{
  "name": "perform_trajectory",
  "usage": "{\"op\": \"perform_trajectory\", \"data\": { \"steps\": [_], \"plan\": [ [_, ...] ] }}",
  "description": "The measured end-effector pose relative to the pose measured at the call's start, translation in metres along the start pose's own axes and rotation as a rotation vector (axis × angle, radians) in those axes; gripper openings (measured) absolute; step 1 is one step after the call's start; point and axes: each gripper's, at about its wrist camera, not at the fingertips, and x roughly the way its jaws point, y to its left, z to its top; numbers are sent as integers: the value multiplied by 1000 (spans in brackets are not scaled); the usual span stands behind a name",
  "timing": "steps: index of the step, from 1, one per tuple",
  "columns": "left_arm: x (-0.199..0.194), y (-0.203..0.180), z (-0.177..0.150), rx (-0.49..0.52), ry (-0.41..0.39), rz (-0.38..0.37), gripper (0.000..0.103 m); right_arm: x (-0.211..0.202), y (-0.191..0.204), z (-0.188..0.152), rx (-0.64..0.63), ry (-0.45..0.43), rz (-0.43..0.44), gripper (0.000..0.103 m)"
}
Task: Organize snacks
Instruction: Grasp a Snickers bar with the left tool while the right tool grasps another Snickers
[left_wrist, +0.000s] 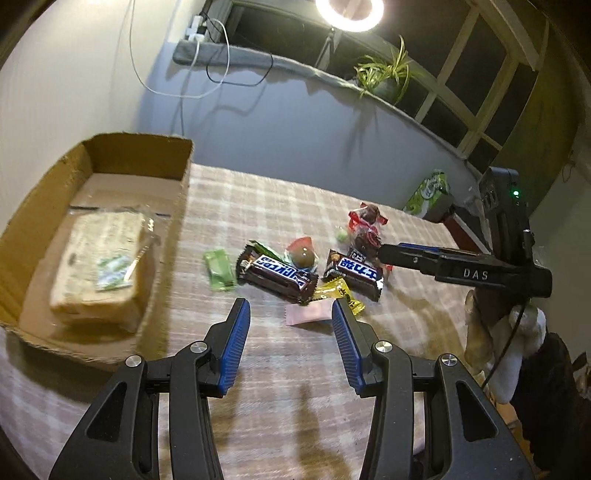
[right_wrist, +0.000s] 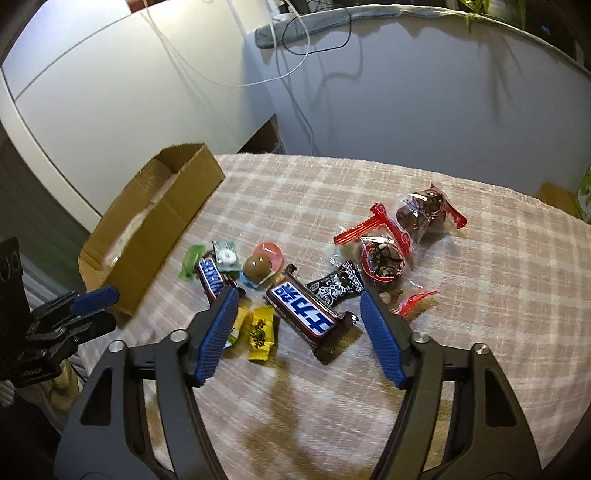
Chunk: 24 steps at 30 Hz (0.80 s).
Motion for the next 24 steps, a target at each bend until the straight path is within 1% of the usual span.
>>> {"op": "perform_trajectory", "data": {
  "steps": [1,2,3,5,7,10,12,14,18,19,20,22,24],
  "plan": [
    [5,-1,1,0,9,0,45,3,1,0,-16,10,2,62],
    [8,-3,2,-2,17,0,45,4,2,-1,-26,14,2,60],
    [12,-3,3,-5,25,-1,45,7,3,-1,-42,20,3,59],
    [24,-5,5,-16,49,-8,45,13,4,-2,-63,32,2,53],
    [37,-5,9,-31,72,-2,45,19,4,-1,-80,42,7,51],
    [55,0,12,-75,105,1,45,25,4,-2,-98,54,20,50],
    [64,3,16,-102,119,-2,45,29,4,-2,-112,59,14,50],
    [71,5,19,-108,122,12,45,34,3,-3,-125,65,3,50],
    [83,2,26,-88,132,38,46,41,2,-3,-133,79,13,50],
    [86,0,28,-70,132,49,51,42,2,-4,-137,81,16,50],
    [88,-2,29,-55,132,57,52,43,3,-4,-141,83,17,50],
    [93,-9,31,-9,139,77,52,47,6,-4,-150,87,21,50],
    [97,-12,33,15,148,94,52,49,7,-5,-159,90,21,50]
  ]
}}
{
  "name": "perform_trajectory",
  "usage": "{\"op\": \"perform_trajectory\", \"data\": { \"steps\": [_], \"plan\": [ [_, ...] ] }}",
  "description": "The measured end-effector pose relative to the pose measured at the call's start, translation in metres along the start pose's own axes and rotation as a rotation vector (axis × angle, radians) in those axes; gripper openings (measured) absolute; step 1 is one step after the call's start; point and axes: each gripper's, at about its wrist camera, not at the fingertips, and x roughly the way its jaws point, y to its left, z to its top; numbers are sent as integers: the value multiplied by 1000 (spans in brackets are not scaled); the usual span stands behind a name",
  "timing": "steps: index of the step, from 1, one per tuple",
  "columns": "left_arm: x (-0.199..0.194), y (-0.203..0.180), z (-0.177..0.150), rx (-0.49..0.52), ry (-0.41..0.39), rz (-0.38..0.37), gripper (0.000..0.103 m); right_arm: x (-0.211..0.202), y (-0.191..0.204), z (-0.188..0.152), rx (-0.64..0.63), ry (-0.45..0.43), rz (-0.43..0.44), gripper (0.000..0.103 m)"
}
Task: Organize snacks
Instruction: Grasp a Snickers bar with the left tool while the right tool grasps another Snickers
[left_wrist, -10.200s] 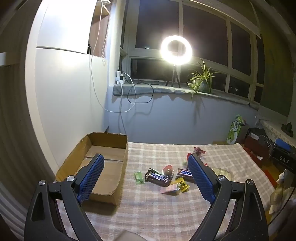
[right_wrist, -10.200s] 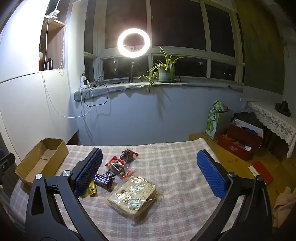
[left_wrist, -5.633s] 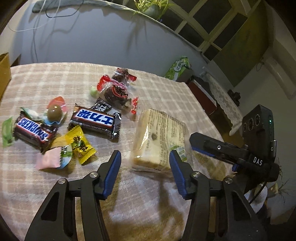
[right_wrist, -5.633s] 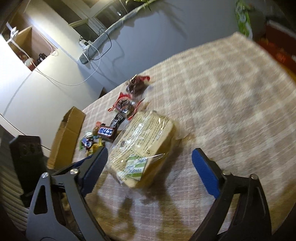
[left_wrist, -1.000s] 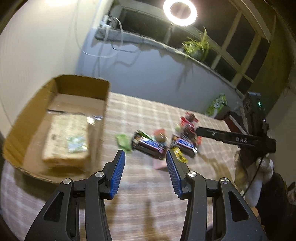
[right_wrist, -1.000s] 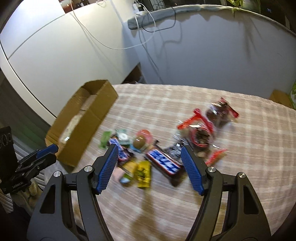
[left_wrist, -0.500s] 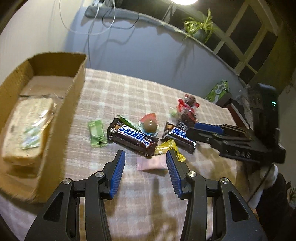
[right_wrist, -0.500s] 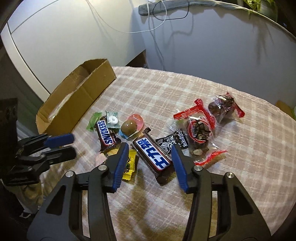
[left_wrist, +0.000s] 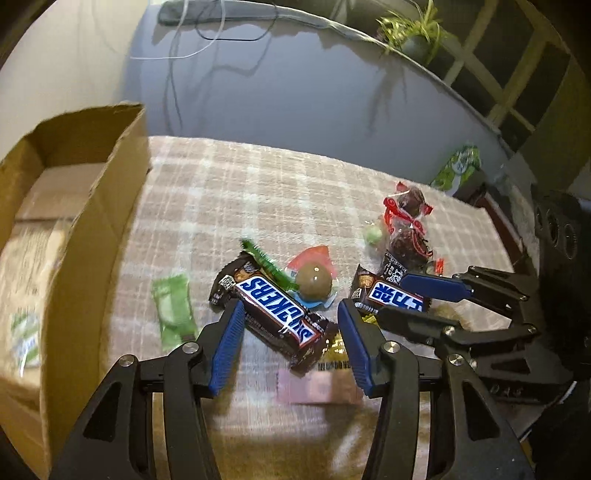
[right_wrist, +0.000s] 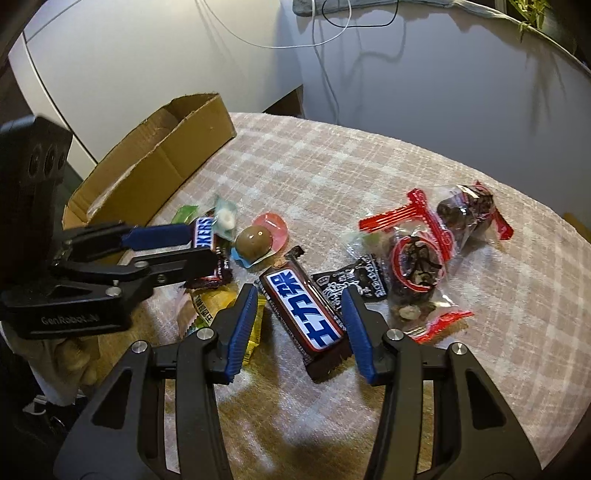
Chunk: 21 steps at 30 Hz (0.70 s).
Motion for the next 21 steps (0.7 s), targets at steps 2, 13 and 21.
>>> {"op": "perform_trajectory", "data": {
  "steps": [2,13,21],
  "plan": [
    [5,-2,2,19,4,25,52,2,2,0,-12,6,-1,50],
    [14,5,3,46,12,82,47,9,10,3,-78,25,-44,35],
    [22,2,8,71,3,129,32,20,21,4,-125,41,-71,30]
  ]
}}
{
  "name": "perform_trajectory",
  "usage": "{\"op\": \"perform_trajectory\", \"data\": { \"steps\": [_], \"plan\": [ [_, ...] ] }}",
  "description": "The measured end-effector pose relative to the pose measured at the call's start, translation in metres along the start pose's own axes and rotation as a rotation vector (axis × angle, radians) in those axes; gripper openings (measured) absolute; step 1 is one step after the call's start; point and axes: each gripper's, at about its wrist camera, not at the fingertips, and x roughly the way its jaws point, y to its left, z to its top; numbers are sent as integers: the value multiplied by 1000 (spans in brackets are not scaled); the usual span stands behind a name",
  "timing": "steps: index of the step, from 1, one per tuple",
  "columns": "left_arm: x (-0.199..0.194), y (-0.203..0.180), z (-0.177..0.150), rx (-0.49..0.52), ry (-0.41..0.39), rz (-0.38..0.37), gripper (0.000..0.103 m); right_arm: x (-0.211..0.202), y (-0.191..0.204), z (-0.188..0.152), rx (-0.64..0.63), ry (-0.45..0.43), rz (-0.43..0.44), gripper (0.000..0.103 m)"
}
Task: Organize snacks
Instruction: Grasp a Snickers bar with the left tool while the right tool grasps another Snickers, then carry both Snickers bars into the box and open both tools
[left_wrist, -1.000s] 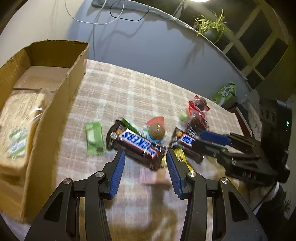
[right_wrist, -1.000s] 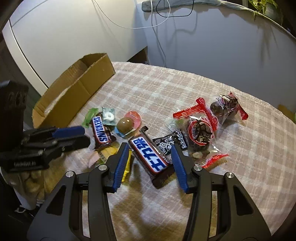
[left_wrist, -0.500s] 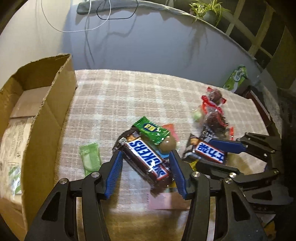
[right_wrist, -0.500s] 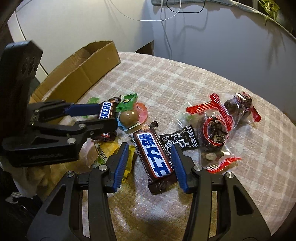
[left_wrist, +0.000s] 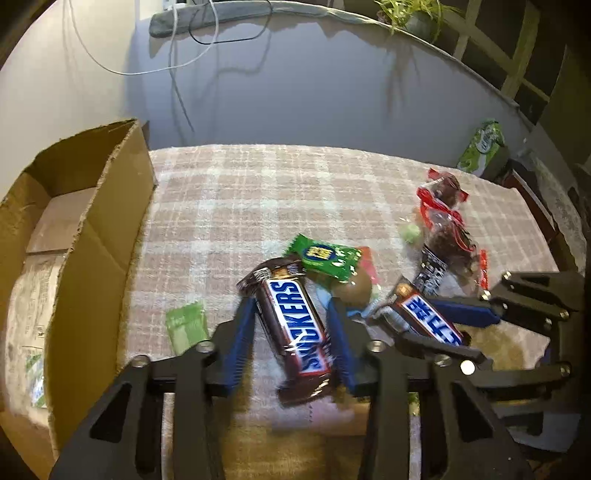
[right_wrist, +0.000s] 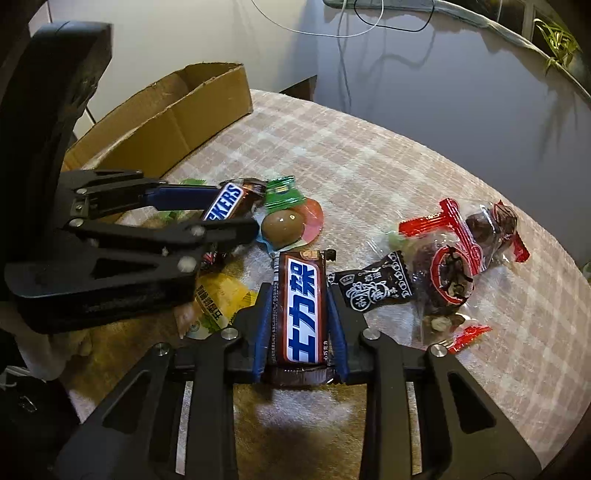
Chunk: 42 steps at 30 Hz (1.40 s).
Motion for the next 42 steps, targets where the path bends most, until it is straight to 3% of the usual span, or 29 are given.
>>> {"op": "perform_trajectory", "data": {
  "steps": [2,12,24,42],
  "plan": [
    [0,6,2,-27,-3,-7,27,0,0,-1,4,0,3,30],
    [-9,12,-3,-65,-21,-38,27,-11,-4,-11,64,-21,18,29],
    [-61,16,-7,-77,-118,-77,27,-49,3,-11,105,-103,25,29],
    [-126,55,-26,-141,-234,-50,27,-72,48,27,51,-180,33,29]
  ]
}}
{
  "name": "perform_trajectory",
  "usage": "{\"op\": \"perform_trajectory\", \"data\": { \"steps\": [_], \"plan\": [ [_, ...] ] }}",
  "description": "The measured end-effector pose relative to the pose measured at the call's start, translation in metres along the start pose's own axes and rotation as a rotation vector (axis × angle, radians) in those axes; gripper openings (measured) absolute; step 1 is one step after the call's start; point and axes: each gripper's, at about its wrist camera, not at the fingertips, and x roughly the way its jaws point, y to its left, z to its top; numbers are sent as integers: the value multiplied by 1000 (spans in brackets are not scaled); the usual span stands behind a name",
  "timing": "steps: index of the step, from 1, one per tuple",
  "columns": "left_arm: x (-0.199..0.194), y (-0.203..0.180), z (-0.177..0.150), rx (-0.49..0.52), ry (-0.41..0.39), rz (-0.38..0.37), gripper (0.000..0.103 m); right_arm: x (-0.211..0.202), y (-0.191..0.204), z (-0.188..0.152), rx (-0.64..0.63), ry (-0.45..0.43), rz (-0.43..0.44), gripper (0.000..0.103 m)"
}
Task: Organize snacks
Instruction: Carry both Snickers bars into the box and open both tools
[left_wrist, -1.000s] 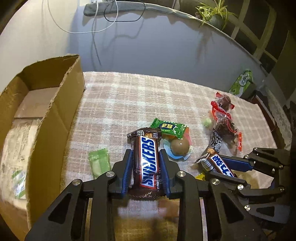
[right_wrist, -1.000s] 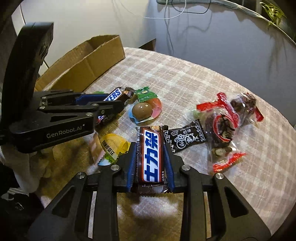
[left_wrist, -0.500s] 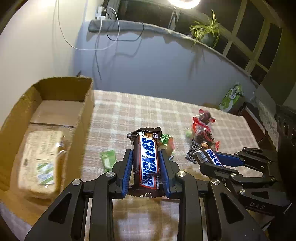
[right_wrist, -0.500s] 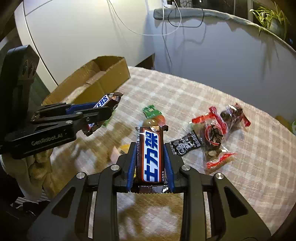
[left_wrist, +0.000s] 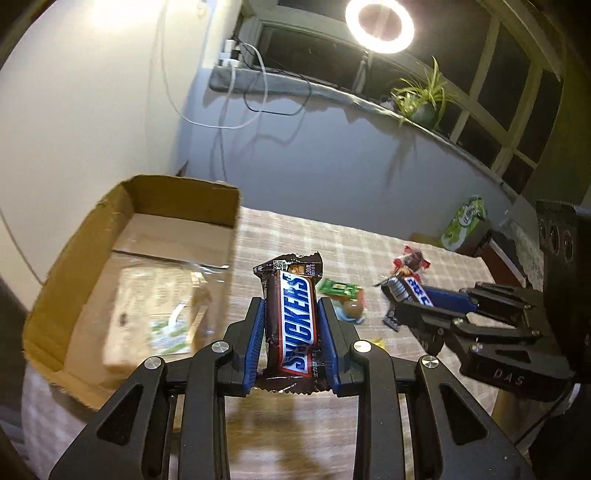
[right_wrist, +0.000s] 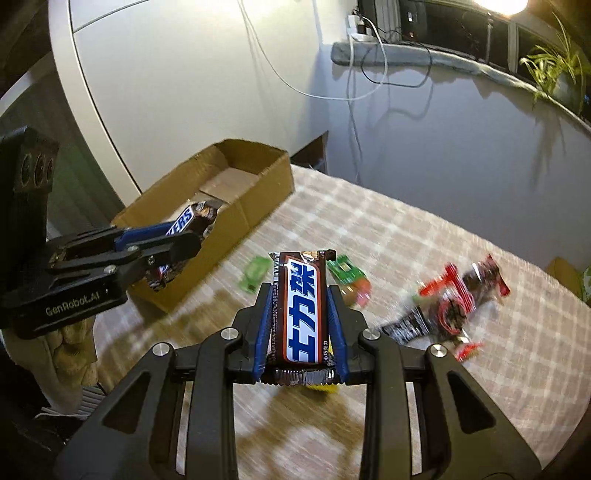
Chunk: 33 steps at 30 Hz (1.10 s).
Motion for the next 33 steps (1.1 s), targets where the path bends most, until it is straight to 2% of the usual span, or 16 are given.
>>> {"op": "perform_trajectory", "data": {
  "steps": [11,18,33],
  "plan": [
    [-23,60,-2,-80,-30,68,27,32,46,46,-60,-12,45,29],
    [-28,91,-7,-129,-34,100,27,63,73,71,-105,10,55,29],
    [-26,122,-7,-170,-23,138,27,119,101,106,-132,59,78,29]
  ]
}}
